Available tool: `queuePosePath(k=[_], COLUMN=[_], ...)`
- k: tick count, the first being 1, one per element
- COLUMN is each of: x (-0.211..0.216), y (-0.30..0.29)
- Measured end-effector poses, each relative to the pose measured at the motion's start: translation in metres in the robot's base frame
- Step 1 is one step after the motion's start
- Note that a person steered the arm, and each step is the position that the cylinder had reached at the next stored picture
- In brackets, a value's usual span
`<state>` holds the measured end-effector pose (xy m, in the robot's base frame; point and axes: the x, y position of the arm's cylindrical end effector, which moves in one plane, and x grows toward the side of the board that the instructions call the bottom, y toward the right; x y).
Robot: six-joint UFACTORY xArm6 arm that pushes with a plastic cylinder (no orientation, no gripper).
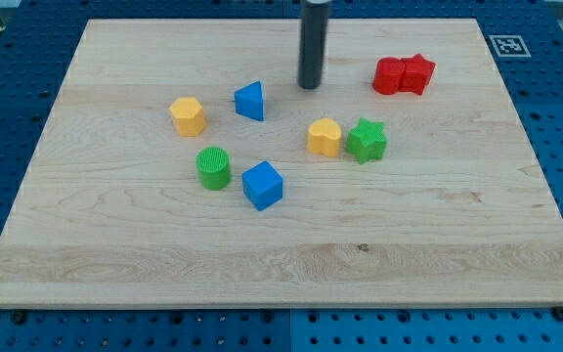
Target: Move the blue triangle parallel right to the yellow hexagon
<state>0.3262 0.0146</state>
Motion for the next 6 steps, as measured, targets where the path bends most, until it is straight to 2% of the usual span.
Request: queuePosePath(k=[1, 6], x=[0.0, 0.056], y=[-0.04, -0.045])
